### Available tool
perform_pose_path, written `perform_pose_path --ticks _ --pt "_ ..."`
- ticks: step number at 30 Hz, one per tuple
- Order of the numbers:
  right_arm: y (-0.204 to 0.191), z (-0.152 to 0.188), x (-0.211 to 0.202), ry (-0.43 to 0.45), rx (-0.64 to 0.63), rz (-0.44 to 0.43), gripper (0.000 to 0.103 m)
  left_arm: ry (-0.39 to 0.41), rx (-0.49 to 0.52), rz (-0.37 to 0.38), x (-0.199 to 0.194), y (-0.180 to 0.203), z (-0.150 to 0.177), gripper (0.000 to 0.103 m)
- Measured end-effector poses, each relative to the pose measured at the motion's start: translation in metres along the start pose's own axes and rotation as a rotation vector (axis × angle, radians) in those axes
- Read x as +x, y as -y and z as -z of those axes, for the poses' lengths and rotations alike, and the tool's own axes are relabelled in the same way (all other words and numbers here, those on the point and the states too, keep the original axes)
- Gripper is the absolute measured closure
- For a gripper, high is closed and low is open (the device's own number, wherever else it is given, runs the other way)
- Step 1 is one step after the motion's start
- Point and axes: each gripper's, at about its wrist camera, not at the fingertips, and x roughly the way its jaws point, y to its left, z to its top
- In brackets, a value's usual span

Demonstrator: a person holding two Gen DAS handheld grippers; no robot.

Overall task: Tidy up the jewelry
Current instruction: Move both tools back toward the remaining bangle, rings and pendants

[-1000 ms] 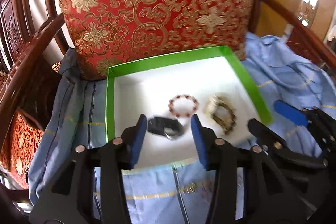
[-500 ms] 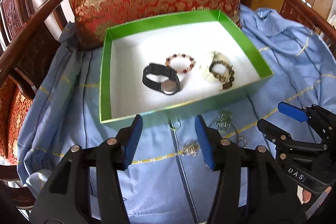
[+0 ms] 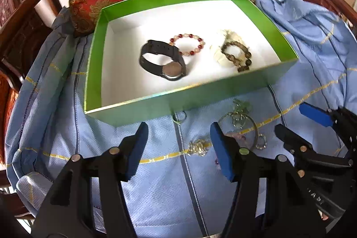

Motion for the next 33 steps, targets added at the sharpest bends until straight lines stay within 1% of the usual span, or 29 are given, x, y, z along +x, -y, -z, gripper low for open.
perform_pose_path --ticks 2,5,7,11,14,15,16,17,18,20,23,25,29,30,32,33 --pt "0.004 0.001 0.002 -0.001 0.000 0.015 0.047 -0.009 -0.040 0.007 0.001 -0.009 -0.001 0.045" --pt "0.007 0.001 0.009 -0.010 0.004 0.018 0.063 -0.036 -0.092 0.010 0.006 -0.020 -0.002 0.047" --pt "0.004 0.001 0.013 -0.021 0.010 -0.024 0.063 -0.058 -0.142 0.017 0.010 -0.032 -0.003 0.047" --pt "-0.014 -0.006 0.017 -0.013 -0.010 -0.107 0.063 -0.077 -0.199 0.010 0.014 -0.045 -0.004 0.047" --pt "-0.029 -0.010 0.028 -0.031 -0.051 -0.093 0.063 -0.094 -0.221 0.016 0.018 -0.049 -0.003 0.047" --pt "-0.033 -0.010 0.032 -0.047 -0.063 -0.086 0.068 -0.098 -0.224 0.016 0.019 -0.050 -0.003 0.047" --pt "-0.035 -0.009 0.036 -0.062 -0.064 -0.088 0.077 -0.104 -0.231 0.016 0.021 -0.051 -0.003 0.048" --pt "-0.034 -0.007 0.038 -0.078 -0.059 -0.095 0.091 -0.109 -0.237 0.017 0.022 -0.053 -0.003 0.048" --pt "-0.032 -0.005 0.039 -0.086 -0.053 -0.095 0.093 -0.114 -0.243 0.019 0.024 -0.053 -0.003 0.048" --pt "-0.028 -0.003 0.035 -0.086 -0.053 -0.093 0.095 -0.118 -0.246 0.023 0.025 -0.053 -0.003 0.048" --pt "-0.017 0.001 0.028 -0.084 -0.048 -0.057 0.099 -0.118 -0.228 0.030 0.027 -0.047 -0.004 0.047" --pt "-0.004 0.004 0.023 -0.089 -0.024 -0.048 0.099 -0.116 -0.209 0.032 0.027 -0.042 -0.005 0.047" --pt "0.016 0.006 0.016 -0.083 0.007 0.008 0.099 -0.119 -0.193 0.038 0.026 -0.037 -0.004 0.047" --pt "0.018 0.006 0.017 -0.085 0.011 0.019 0.098 -0.123 -0.189 0.046 0.027 -0.035 -0.005 0.047" --pt "0.023 0.005 0.016 -0.087 0.028 0.013 0.098 -0.128 -0.180 0.066 0.028 -0.031 -0.004 0.047" --pt "0.022 0.003 0.017 -0.084 0.037 -0.001 0.093 -0.132 -0.173 0.082 0.028 -0.028 -0.004 0.047"
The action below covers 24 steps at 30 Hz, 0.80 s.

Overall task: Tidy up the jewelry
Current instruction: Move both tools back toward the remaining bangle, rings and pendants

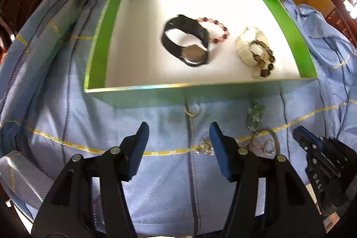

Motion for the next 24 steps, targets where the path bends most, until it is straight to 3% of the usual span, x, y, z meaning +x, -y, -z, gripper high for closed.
perform_pose_path --ticks 1,2,3,5,9,12,13,14,15,18,24 --pt "-0.003 -0.001 0.000 0.009 -0.003 -0.007 0.090 -0.007 0.006 0.013 0.001 0.002 0.001 0.047" --pt "-0.008 -0.003 0.000 0.025 -0.014 -0.018 0.080 -0.019 0.012 0.027 0.003 0.005 0.001 0.047" --pt "-0.012 -0.004 0.000 0.041 -0.025 -0.028 0.062 -0.025 0.013 0.033 0.005 0.007 0.001 0.047" --pt "-0.022 -0.009 0.002 0.075 -0.041 -0.052 0.050 -0.032 0.013 0.029 0.008 0.008 0.002 0.047" --pt "-0.042 -0.022 0.019 0.064 -0.071 -0.103 0.050 -0.030 -0.033 0.029 0.009 0.000 -0.001 0.047" --pt "-0.053 -0.027 0.035 0.053 -0.102 -0.079 0.051 -0.031 -0.045 0.020 0.011 -0.004 -0.002 0.047" --pt "-0.055 -0.028 0.041 0.046 -0.110 -0.074 0.055 -0.035 -0.041 0.017 0.013 -0.003 -0.003 0.047" --pt "-0.056 -0.027 0.042 0.051 -0.113 -0.063 0.067 -0.038 -0.036 0.016 0.013 -0.003 -0.002 0.047" --pt "-0.056 -0.027 0.041 0.065 -0.121 -0.036 0.073 -0.041 -0.024 0.015 0.014 0.000 -0.002 0.047" --pt "-0.044 -0.027 0.037 0.042 -0.067 -0.082 0.075 -0.043 0.013 0.024 0.016 0.011 -0.003 0.046" --pt "-0.005 -0.017 0.017 0.050 0.019 -0.047 0.075 -0.043 0.089 0.079 0.014 0.039 -0.002 0.046"
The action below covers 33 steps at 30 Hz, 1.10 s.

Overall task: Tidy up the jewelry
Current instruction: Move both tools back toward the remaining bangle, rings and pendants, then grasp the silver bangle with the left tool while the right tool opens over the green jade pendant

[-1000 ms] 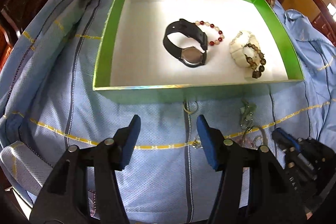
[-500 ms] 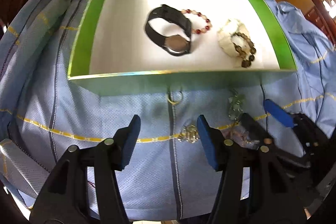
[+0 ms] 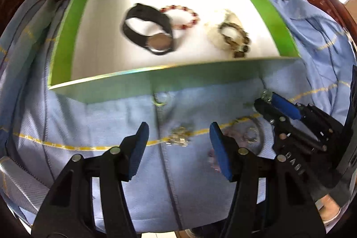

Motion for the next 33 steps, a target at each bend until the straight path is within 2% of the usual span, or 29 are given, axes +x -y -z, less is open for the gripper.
perform_pose_path --ticks 3,7,14,16,18,20,22,24,29,32,33 --pt "0.015 0.005 -0.007 -0.003 0.008 0.042 0.075 -0.005 0.031 0.040 0.000 0.013 0.000 0.050" --pt "0.024 0.016 -0.007 -0.026 -0.006 0.089 0.074 -0.021 0.055 0.066 0.005 0.028 0.001 0.061" --pt "0.017 0.022 -0.003 -0.042 -0.024 0.086 0.073 -0.068 0.051 0.043 0.027 0.043 -0.002 0.062" --pt "0.016 0.024 -0.003 -0.045 -0.022 0.084 0.072 -0.084 0.045 0.043 0.033 0.046 -0.003 0.072" --pt "0.016 0.023 -0.003 -0.045 -0.014 0.090 0.072 -0.079 0.055 0.036 0.036 0.051 -0.006 0.075" --pt "0.016 0.023 -0.004 -0.044 -0.014 0.091 0.072 -0.077 0.064 0.036 0.039 0.055 -0.010 0.084" --pt "0.016 0.023 -0.003 -0.043 -0.017 0.092 0.072 -0.078 0.055 0.022 0.041 0.053 -0.013 0.094" --pt "0.016 0.023 -0.002 -0.041 -0.017 0.092 0.072 -0.080 0.032 0.026 0.039 0.047 -0.014 0.099" --pt "0.016 0.025 -0.003 -0.040 -0.008 0.091 0.072 -0.093 -0.084 0.071 0.036 0.017 -0.015 0.099" --pt "0.019 0.025 -0.007 -0.037 0.001 0.116 0.057 -0.089 -0.117 0.039 0.036 0.006 -0.016 0.099" --pt "0.020 0.025 -0.010 -0.031 0.001 0.127 0.056 -0.087 -0.120 0.038 0.036 0.005 -0.016 0.099"
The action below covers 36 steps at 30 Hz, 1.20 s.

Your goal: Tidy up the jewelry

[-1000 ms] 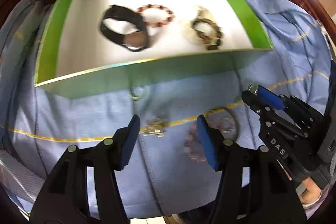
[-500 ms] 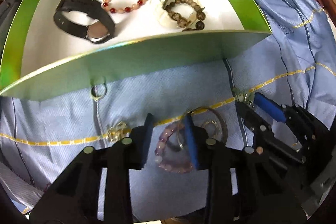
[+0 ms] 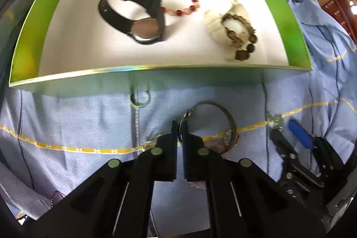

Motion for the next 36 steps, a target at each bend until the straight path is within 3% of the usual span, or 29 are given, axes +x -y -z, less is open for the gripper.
perform_pose_path --ticks 5,11,12,14,15,22,25,27,29,36 --pt "0.016 -0.003 -0.010 0.038 0.028 0.053 0.056 0.007 0.027 -0.022 -0.003 -0.002 0.001 0.097" --pt "0.005 -0.001 -0.001 0.023 -0.007 -0.025 0.059 0.014 0.036 -0.025 -0.002 -0.002 0.000 0.092" --pt "0.003 -0.001 0.001 0.018 -0.009 -0.034 0.079 0.015 0.038 -0.028 0.001 0.005 -0.001 0.092" --pt "0.001 0.001 0.005 0.001 -0.001 -0.096 0.085 0.018 0.038 -0.033 0.000 0.005 -0.001 0.098" --pt "-0.002 0.001 0.002 0.007 -0.007 -0.120 0.092 0.021 0.033 -0.037 -0.004 0.000 0.002 0.099" --pt "-0.006 -0.004 -0.010 0.013 -0.023 -0.135 0.092 0.036 0.005 0.007 -0.014 -0.012 0.000 0.099" --pt "-0.002 -0.004 -0.011 0.020 -0.006 -0.104 0.080 0.018 0.012 0.000 -0.009 -0.011 0.000 0.099" --pt "0.000 -0.004 -0.010 0.026 -0.002 -0.077 0.065 0.009 0.014 -0.009 -0.005 -0.009 0.000 0.099" --pt "0.001 -0.005 -0.008 0.036 -0.006 -0.056 0.061 0.007 0.016 -0.014 -0.003 -0.008 0.000 0.095" --pt "-0.007 -0.011 0.007 0.023 -0.036 -0.038 0.061 0.024 0.061 -0.036 0.001 0.011 -0.003 0.086"
